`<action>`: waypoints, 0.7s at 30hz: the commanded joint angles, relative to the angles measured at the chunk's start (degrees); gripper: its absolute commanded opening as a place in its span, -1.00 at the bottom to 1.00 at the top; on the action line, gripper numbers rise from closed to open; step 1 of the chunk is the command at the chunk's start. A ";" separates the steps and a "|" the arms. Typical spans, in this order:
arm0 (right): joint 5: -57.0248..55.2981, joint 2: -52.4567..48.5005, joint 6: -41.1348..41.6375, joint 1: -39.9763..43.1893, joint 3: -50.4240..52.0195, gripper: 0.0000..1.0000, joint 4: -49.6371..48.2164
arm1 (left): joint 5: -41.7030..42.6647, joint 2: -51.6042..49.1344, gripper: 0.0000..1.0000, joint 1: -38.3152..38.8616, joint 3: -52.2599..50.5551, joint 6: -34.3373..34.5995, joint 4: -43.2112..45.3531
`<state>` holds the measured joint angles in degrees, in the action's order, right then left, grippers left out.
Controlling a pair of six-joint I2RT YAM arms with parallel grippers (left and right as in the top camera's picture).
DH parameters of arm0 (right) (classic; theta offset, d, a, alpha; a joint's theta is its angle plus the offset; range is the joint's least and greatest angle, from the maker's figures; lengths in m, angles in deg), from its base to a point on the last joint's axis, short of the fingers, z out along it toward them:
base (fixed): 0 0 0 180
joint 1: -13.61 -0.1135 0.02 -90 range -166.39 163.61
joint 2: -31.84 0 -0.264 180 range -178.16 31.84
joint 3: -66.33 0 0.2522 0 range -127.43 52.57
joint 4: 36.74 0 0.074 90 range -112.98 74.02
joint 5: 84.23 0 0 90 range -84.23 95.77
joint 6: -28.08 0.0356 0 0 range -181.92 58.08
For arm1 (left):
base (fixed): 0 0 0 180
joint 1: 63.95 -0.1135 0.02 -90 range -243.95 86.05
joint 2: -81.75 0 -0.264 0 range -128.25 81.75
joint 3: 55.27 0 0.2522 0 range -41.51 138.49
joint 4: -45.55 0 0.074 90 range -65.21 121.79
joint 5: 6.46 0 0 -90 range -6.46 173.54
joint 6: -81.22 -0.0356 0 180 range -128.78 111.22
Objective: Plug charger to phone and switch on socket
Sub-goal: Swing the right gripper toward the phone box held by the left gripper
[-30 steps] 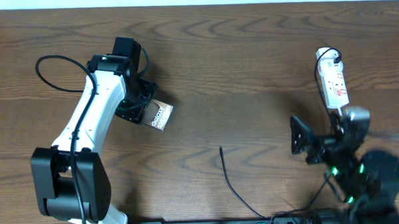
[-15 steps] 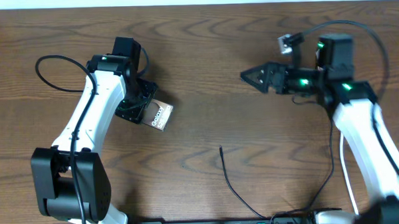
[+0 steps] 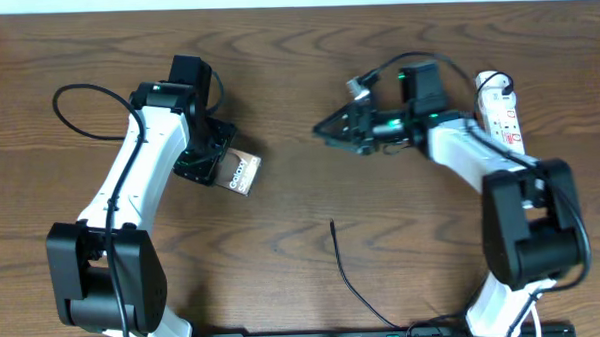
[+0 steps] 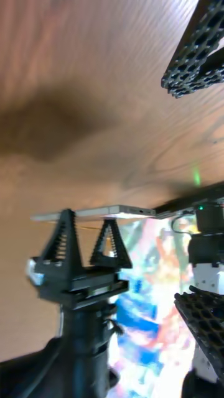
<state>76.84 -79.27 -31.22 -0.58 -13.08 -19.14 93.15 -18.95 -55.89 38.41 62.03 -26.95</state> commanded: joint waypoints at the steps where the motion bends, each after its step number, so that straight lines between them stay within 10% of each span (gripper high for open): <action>1: 3.37 -1.95 -0.07 -3.72 -0.76 0.98 -3.13 | 1.90 1.77 -0.85 0.02 1.68 2.95 -0.35; 21: -7.80 -2.16 11.72 -13.51 -0.76 0.98 -12.57 | 8.07 1.77 -0.85 0.09 1.68 18.08 -0.11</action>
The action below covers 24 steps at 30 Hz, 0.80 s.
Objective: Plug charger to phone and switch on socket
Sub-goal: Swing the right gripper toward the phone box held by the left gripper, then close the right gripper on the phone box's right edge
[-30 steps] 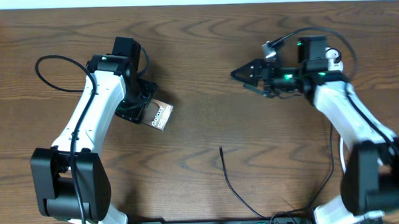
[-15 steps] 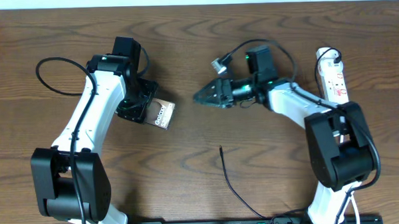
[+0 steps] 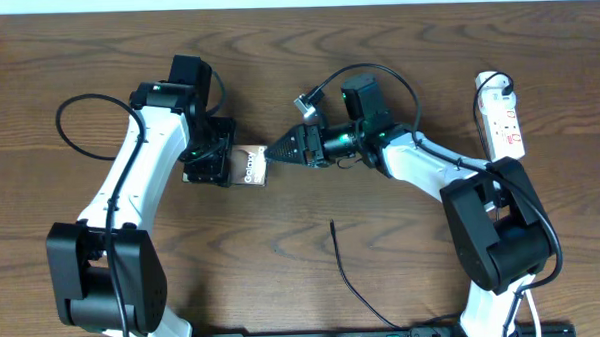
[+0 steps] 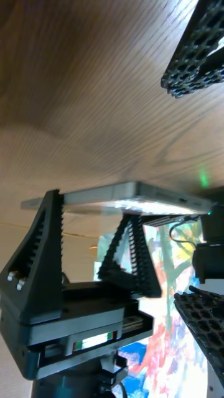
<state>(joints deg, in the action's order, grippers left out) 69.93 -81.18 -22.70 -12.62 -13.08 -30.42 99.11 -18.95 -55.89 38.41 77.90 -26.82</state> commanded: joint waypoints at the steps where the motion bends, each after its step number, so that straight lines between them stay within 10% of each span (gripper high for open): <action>1: -1.14 -0.26 3.80 -1.81 -0.76 0.98 -1.97 | 2.45 1.75 -0.86 0.09 1.68 2.49 -0.26; 24: -10.51 -0.26 23.15 -8.00 -0.76 0.91 -4.59 | 8.20 1.75 -0.85 2.05 1.68 5.81 2.05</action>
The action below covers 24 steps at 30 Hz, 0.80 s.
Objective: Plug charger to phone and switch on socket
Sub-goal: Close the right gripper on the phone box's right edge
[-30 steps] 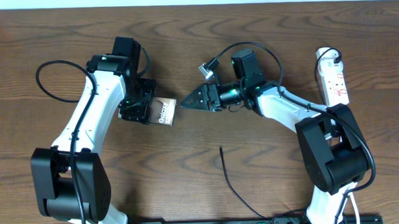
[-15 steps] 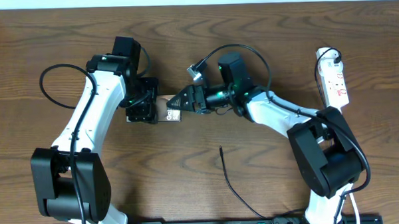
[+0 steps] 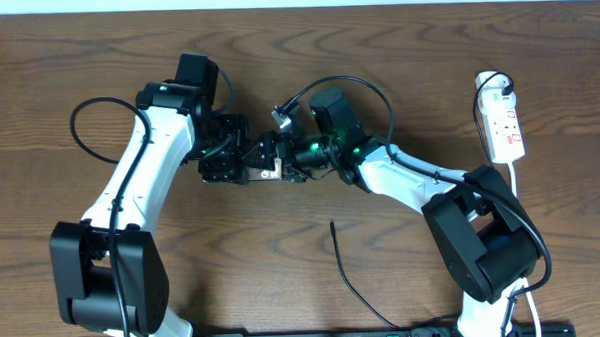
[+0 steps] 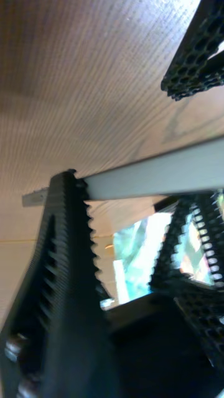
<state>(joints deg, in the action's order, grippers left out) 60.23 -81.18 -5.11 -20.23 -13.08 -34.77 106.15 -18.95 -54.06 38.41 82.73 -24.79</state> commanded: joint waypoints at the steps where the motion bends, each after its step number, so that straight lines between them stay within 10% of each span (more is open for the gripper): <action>1: -0.81 -0.26 5.88 -0.37 -0.76 0.90 -0.24 | 1.16 1.75 -0.85 0.22 1.68 0.98 0.09; 15: -1.25 -0.26 5.90 -0.39 -0.76 0.60 -0.24 | 1.18 1.75 -0.85 0.22 1.68 0.96 0.07; 24: -1.42 -0.26 5.70 -0.39 -0.76 0.00 -0.96 | 1.18 1.75 -0.85 0.22 1.68 0.96 0.07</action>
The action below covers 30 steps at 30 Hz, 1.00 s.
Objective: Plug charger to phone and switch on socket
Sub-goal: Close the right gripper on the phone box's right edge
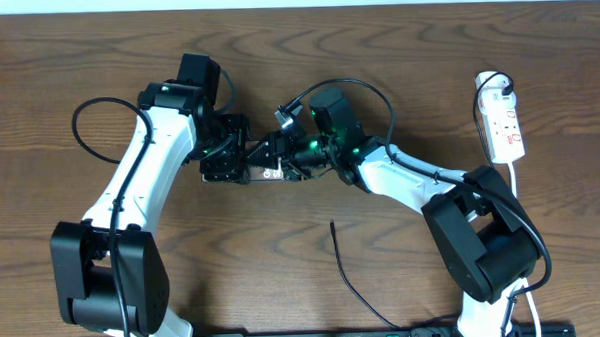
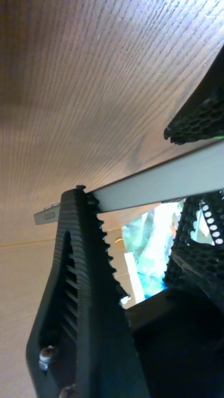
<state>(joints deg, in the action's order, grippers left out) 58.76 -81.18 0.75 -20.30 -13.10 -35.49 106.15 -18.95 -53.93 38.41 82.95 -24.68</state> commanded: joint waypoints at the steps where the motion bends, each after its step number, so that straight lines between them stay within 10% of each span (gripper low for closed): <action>1: 0.07 -0.26 -0.17 -0.33 -0.74 -0.01 -0.42 | 1.16 1.75 -0.85 0.09 1.68 0.72 -0.04; 30: -0.42 -0.26 -2.10 -0.39 -0.74 -0.62 -0.57 | 1.20 1.75 -0.85 1.49 1.68 0.74 0.42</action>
<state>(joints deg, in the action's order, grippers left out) 58.22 -81.18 -0.82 -20.27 -13.10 -35.95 105.43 -18.95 -53.34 38.41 82.99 -24.29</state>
